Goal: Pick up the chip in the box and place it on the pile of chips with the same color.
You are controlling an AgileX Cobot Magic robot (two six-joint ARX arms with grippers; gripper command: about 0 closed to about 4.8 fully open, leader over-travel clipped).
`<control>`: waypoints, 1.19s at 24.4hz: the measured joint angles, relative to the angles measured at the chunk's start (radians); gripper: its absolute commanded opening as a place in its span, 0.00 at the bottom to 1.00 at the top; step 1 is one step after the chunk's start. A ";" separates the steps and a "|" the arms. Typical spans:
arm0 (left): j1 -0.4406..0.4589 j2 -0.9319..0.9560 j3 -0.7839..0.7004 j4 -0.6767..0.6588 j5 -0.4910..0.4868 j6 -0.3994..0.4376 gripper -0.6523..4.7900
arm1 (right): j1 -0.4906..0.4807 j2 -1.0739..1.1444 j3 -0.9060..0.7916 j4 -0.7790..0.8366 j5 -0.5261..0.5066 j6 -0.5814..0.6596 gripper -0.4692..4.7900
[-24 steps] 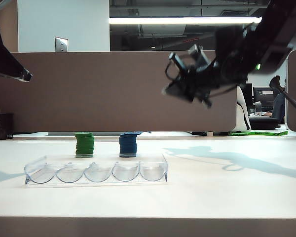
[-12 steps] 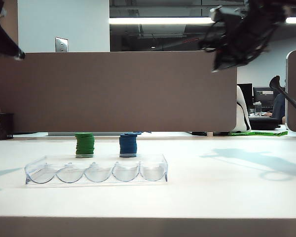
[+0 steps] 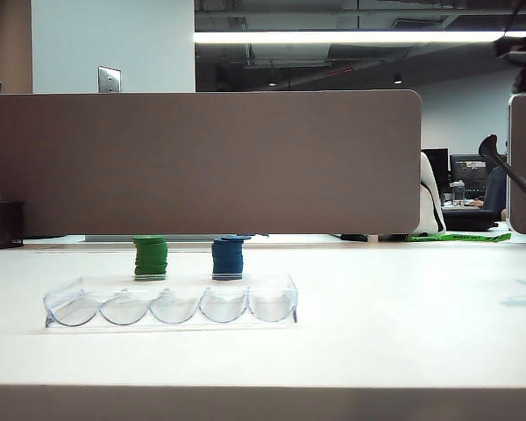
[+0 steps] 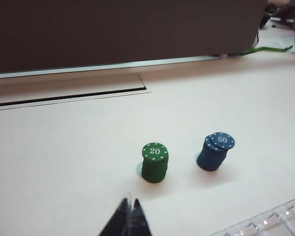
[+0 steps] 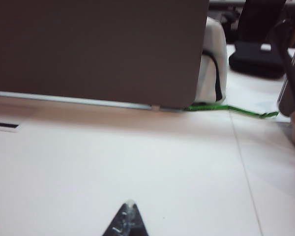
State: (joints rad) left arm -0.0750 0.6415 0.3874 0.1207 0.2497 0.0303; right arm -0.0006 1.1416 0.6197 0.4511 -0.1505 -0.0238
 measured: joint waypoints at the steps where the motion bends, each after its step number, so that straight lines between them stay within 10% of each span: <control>1: 0.000 -0.040 -0.022 0.017 -0.010 -0.019 0.11 | -0.001 -0.052 -0.050 0.024 -0.004 0.000 0.08; 14: 0.000 -0.362 -0.068 -0.097 -0.027 -0.028 0.11 | -0.001 -0.606 -0.454 0.080 -0.007 0.026 0.08; 29: 0.000 -0.636 -0.095 -0.323 -0.027 -0.028 0.11 | -0.042 -1.146 -0.575 -0.297 0.084 0.070 0.08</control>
State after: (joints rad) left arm -0.0750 0.0055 0.2920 -0.2024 0.2230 0.0025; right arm -0.0425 -0.0040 0.0448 0.1543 -0.0662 0.0463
